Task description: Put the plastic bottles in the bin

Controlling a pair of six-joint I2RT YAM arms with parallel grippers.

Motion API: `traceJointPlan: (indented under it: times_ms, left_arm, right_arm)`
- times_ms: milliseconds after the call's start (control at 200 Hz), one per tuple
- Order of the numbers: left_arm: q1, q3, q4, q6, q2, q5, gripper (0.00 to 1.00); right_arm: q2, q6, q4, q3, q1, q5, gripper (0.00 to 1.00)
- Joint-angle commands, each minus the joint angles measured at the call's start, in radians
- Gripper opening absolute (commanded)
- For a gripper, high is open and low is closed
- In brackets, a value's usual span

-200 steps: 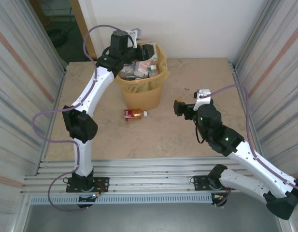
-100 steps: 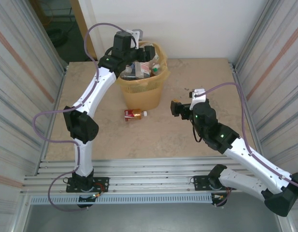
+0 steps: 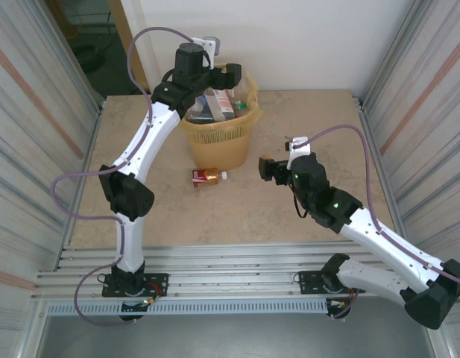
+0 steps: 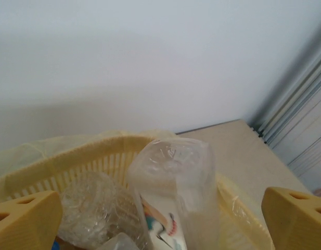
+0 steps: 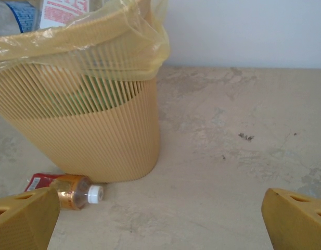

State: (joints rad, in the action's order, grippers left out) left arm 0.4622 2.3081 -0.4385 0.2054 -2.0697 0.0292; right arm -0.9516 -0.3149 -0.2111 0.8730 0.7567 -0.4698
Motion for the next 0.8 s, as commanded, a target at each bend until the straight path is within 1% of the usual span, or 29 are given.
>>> traceJointPlan:
  times_ms: [0, 60, 105, 200, 306, 341, 391, 481, 641, 716, 791]
  left_arm:
    - [0.0, 0.037, 0.052, -0.02, -0.01, 0.009, 0.99]
    - [0.001, 0.037, 0.054, -0.024, -0.01, 0.008, 0.97]
    - [0.001, 0.037, 0.051, -0.026, -0.01, 0.004, 0.91]
    - [0.002, 0.027, 0.044, -0.037, -0.014, -0.001, 0.72]
    - [0.004, 0.018, 0.045, -0.058, -0.02, 0.012, 0.61]
    - [0.004, 0.02, 0.049, -0.068, -0.02, 0.021, 0.56]
    - [0.004, 0.033, 0.051, -0.083, -0.06, 0.027, 0.51]
    - [0.004, 0.081, 0.029, -0.114, -0.1, 0.025, 0.47]
    - [0.003, 0.211, -0.03, -0.165, -0.192, 0.008, 0.47]
    - [-0.002, 0.261, -0.07, -0.165, -0.227, 0.009, 0.47]
    - [-0.008, 0.267, -0.103, -0.152, -0.24, 0.014, 0.47]
  right_arm:
    - [-0.001, -0.026, 0.009, 0.031, -0.012, 0.013, 0.98]
    - [0.001, -0.026, 0.009, 0.028, -0.014, 0.016, 0.98]
    - [0.001, -0.026, 0.009, 0.029, -0.015, 0.017, 0.98]
    - [0.004, -0.028, 0.007, 0.026, -0.016, 0.019, 0.98]
    - [0.007, -0.03, 0.008, 0.021, -0.016, 0.019, 0.98]
    - [0.007, -0.031, 0.007, 0.021, -0.017, 0.019, 0.98]
    - [0.005, -0.032, 0.007, 0.021, -0.017, 0.02, 0.98]
    - [0.003, -0.033, 0.007, 0.021, -0.017, 0.023, 0.98]
    - [-0.002, -0.035, 0.002, 0.02, -0.017, 0.023, 0.98]
    - [-0.004, -0.039, -0.001, 0.016, -0.018, 0.021, 0.98]
    - [-0.001, -0.044, -0.001, 0.011, -0.019, 0.022, 0.98]
